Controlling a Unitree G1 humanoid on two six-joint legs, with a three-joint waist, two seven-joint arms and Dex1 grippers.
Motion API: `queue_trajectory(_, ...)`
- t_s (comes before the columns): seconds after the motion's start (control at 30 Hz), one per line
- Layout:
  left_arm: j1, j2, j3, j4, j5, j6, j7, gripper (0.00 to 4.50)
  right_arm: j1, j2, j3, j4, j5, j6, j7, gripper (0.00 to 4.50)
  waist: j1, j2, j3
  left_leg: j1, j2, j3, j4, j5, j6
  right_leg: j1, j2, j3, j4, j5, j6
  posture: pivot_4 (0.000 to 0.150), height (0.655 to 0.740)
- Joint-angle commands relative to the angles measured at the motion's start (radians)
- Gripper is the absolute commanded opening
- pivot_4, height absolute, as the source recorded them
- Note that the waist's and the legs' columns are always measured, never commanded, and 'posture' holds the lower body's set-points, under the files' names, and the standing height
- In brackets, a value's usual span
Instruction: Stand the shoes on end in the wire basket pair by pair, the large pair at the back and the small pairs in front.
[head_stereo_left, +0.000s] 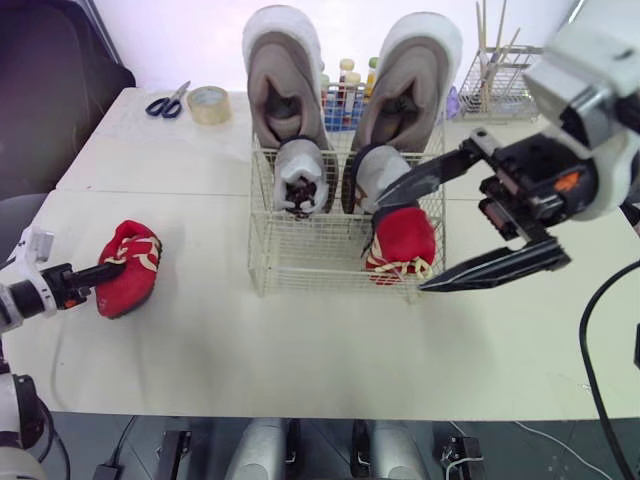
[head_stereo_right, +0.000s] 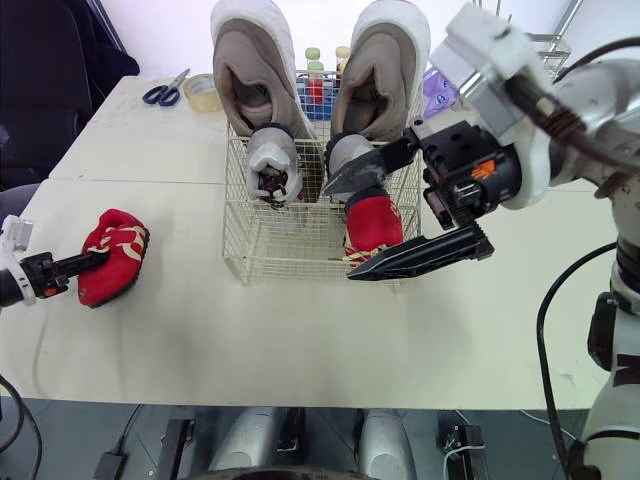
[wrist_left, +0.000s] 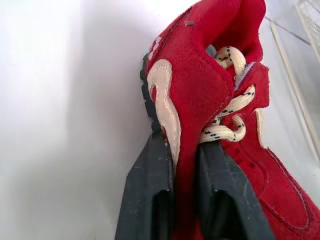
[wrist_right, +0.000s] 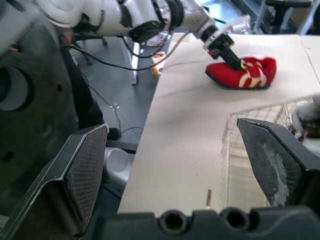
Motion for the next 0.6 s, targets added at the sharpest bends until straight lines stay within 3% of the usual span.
queue_trajectory(0.03, 0.035, 0.025, 0.164, -0.218, -0.096, -0.045, 0.08, 0.43, 0.007, 0.001, -0.096, 0.01, 0.006, -0.026, -0.068, 4.5, -0.005, 0.0, 0.0, -0.001, 0.0, 0.0, 0.0, 0.0, 0.0, -0.001, 0.0, 0.0, 0.0, 0.0, 0.0, 0.15, 0.74)
queue_trajectory(0.13, 0.144, -0.02, 0.299, -0.586, -0.176, 0.021, 0.214, 0.43, 0.021, 0.008, -0.141, 0.034, 0.022, -0.011, -0.136, 4.5, -0.011, -0.001, 0.001, -0.006, 0.0, -0.002, 0.0, 0.0, -0.001, -0.004, 0.0, 0.0, 0.0, 0.0, 0.0, 0.15, 0.74)
queue_trajectory(0.23, 0.208, -0.172, 0.461, -1.175, -0.383, 0.148, 0.505, 0.43, 0.062, 0.024, -0.176, 0.072, -0.002, -0.026, -0.209, 4.5, -0.016, -0.001, 0.001, -0.006, 0.0, -0.005, 0.0, 0.0, -0.001, -0.001, 0.0, 0.0, -0.004, 0.001, -0.001, 0.15, 0.74)
queue_trajectory(0.3, 0.211, -0.288, 0.479, -1.473, -0.449, 0.171, 0.729, 0.43, 0.08, 0.027, -0.179, 0.099, -0.018, -0.043, -0.219, 4.5, -0.017, -0.001, 0.001, -0.007, -0.001, -0.008, 0.001, 0.0, 0.0, 0.003, 0.001, 0.0, -0.011, 0.003, 0.002, 0.15, 0.74)
queue_trajectory(0.47, 0.208, -0.49, 0.326, -1.801, -0.377, 0.121, 1.059, 0.43, 0.061, 0.044, -0.14, 0.195, -0.077, -0.111, -0.186, 4.5, -0.02, 0.001, 0.001, -0.004, -0.002, -0.008, 0.001, 0.001, 0.0, 0.007, 0.003, 0.0, -0.014, 0.006, 0.005, 0.15, 0.74)
queue_trajectory(0.6, 0.268, -0.541, 0.122, -1.882, -0.195, -0.015, 1.061, 0.43, 0.024, 0.046, -0.11, 0.277, -0.116, -0.151, -0.131, 4.5, -0.019, 0.001, 0.001, 0.002, -0.001, -0.007, 0.0, 0.001, -0.001, 0.013, 0.006, 0.0, -0.014, 0.006, 0.005, 0.15, 0.74)
